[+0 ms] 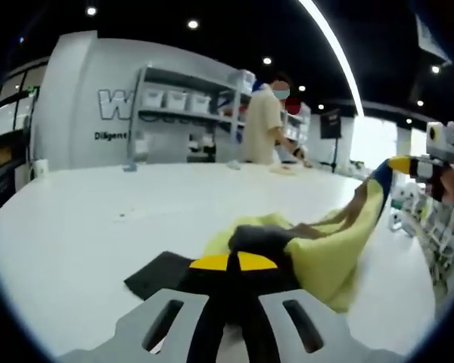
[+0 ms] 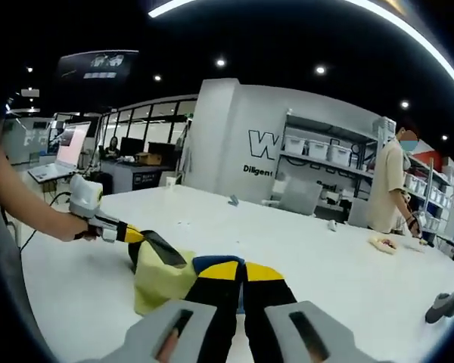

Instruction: Fold the garment on the visible template until the final outline fits inside the template.

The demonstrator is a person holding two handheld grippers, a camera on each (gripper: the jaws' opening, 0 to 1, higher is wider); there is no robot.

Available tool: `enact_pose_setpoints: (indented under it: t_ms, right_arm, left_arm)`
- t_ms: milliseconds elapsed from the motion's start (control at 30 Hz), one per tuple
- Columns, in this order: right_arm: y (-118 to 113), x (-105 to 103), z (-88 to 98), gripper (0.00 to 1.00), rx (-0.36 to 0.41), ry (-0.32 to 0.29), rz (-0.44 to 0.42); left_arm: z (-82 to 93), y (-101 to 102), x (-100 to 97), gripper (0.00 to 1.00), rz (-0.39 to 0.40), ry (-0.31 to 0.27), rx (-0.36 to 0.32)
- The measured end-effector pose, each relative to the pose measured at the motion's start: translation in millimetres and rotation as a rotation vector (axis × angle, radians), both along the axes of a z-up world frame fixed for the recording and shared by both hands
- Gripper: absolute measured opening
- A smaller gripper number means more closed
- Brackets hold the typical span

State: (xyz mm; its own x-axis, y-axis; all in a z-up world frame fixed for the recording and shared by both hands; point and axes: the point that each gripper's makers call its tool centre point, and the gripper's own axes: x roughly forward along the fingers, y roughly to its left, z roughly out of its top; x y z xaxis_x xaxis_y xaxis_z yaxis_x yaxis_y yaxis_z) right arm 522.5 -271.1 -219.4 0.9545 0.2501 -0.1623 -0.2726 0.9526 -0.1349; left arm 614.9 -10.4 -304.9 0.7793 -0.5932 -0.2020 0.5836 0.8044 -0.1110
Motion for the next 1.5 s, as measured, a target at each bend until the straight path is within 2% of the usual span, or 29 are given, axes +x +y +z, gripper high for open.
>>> enact_pose_setpoints:
  t_ms: [200,333,433,500,567,733,767,933,1033,1067,1100,1200,1233,1300,1333,1367,1400,1500]
  right_arm:
    - [-1,-4,-9.1,0.0,0.035,0.015,-0.03]
    - [5,-6,-1.1,0.0,0.048,-0.004,-0.03]
    - [11,-3,13.1,0.0,0.061,-0.045,-0.023]
    - [11,-1,16.5,0.0,0.071,-0.057,-0.023]
    - [16,0,29.2,0.0,0.094,-0.087,-0.025]
    - [22,9,54.6,0.0,0.138,-0.149,-0.025]
    - [24,10,59.0,0.0,0.144,-0.16,-0.023]
    - [30,15,80.1,0.0,0.176,-0.206,-0.015]
    - [40,15,101.7,0.0,0.19,-0.255,0.003]
    - [47,14,114.6,0.0,0.181,-0.284,0.021]
    - [49,14,124.8,0.0,0.201,-0.308,0.032]
    - [53,13,142.3,0.0,0.194,-0.348,0.039]
    - [55,11,155.9,0.0,0.205,-0.378,0.046]
    - [56,11,167.6,0.0,0.204,-0.403,0.051]
    - [56,11,170.7,0.0,0.202,-0.412,0.053]
    - [58,9,182.0,0.0,0.207,-0.435,0.06]
    - [58,9,189.9,0.0,0.213,-0.452,0.066]
    - [59,6,203.2,0.0,0.214,-0.476,0.074]
  left_arm:
    - [19.1,24,-21.9,0.0,0.066,-0.035,-0.022]
    - [29.1,37,-29.7,0.0,0.101,-0.065,-0.033]
    - [49.0,48,-38.5,0.0,0.146,-0.11,-0.051]
    - [55.6,51,-40.7,0.0,0.159,-0.122,-0.058]
    - [62.2,54,-42.2,0.0,0.174,-0.134,-0.067]
    - [97.1,76,-45.9,0.0,0.26,-0.202,-0.117]
    - [106.1,84,-46.7,0.0,0.282,-0.221,-0.121]
    - [128.3,111,-52.0,0.0,0.354,-0.265,-0.163]
    - [157.2,125,-61.9,0.0,0.417,-0.32,-0.234]
    - [170.2,129,-66.1,0.0,0.429,-0.344,-0.243]
    - [184.9,129,-69.8,0.0,0.431,-0.382,-0.242]
    - [204.8,133,-73.0,0.0,0.437,-0.429,-0.286]
    - [214.6,135,-74.0,0.0,0.443,-0.448,-0.291]
    - [227.5,134,-77.2,0.0,0.44,-0.481,-0.297]
    - [230.0,135,-77.6,0.0,0.44,-0.488,-0.298]
    - [234.6,137,-78.1,0.0,0.44,-0.5,-0.306]
    - [242.9,139,-79.4,0.0,0.434,-0.516,-0.339]
    - [252.1,143,-82.6,0.0,0.437,-0.544,-0.348]
